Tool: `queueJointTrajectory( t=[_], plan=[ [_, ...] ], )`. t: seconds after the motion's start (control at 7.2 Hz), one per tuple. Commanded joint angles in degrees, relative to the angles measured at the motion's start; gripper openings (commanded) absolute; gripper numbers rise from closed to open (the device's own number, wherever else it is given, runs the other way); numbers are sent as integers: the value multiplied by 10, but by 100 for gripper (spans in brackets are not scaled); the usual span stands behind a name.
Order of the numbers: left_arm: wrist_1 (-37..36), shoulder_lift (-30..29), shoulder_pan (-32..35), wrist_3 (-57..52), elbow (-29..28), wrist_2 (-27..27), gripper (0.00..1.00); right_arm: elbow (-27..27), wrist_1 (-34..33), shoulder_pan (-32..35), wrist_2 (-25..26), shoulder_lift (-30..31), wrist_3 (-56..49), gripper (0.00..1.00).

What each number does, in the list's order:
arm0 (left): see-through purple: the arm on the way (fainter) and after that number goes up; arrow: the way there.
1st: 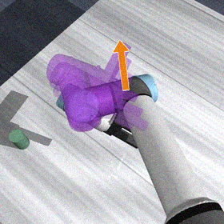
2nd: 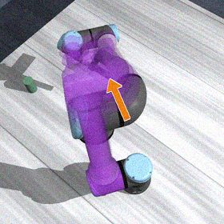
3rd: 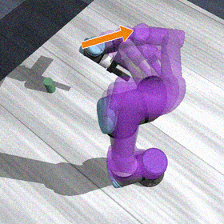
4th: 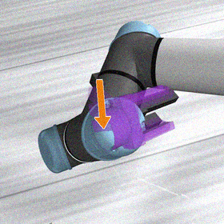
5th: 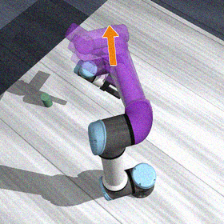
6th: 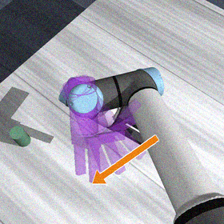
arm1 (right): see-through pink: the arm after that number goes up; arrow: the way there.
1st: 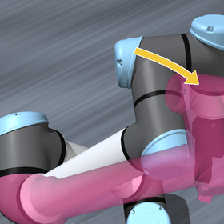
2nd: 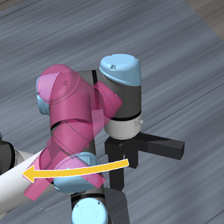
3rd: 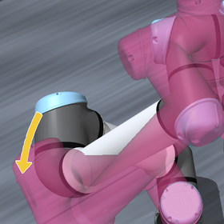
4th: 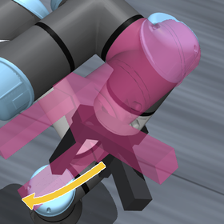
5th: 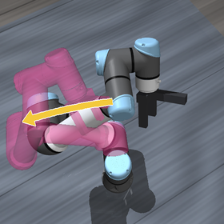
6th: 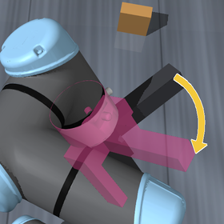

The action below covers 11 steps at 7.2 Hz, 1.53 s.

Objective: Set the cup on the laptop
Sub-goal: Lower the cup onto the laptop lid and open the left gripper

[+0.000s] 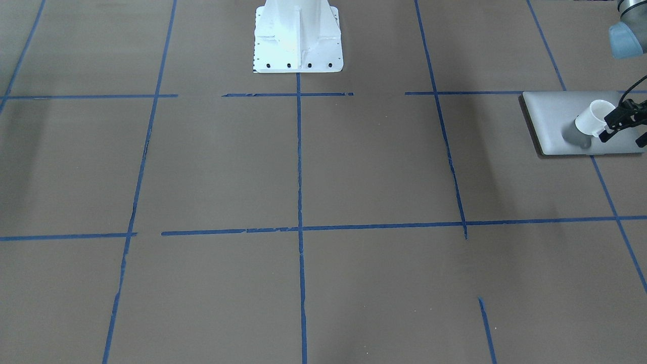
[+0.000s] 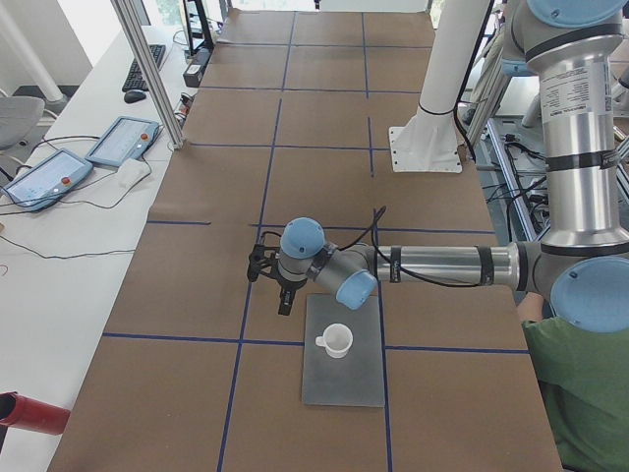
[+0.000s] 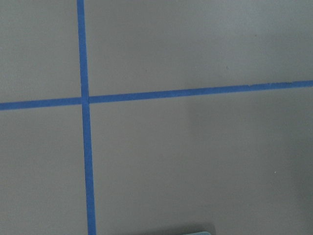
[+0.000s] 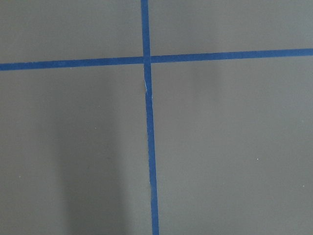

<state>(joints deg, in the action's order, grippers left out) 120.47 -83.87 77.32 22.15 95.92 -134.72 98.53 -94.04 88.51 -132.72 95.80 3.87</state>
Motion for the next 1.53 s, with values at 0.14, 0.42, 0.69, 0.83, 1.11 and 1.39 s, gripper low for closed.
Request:
queueJointTrajectory(
  t=[0.14,0.42,0.69,0.83,1.11,1.39],
  plan=[
    [-221,-83,64,-186,0,0,100,0,0,0,0,0,0,100],
    [-281,-75,99,-281,0,-3,100,0,0,0,0,0,0,100],
    [-362,-72,132,-350,-17,-5,100,0,0,0,0,0,0,100],
    [-368,-38,159,-352,-17,-13,100,0,0,0,0,0,0,100],
    [-375,-31,164,-349,-20,-8,100,0,0,0,0,0,0,100],
    [-374,-15,165,-349,-13,-12,100,0,0,0,0,0,0,100]
  ],
)
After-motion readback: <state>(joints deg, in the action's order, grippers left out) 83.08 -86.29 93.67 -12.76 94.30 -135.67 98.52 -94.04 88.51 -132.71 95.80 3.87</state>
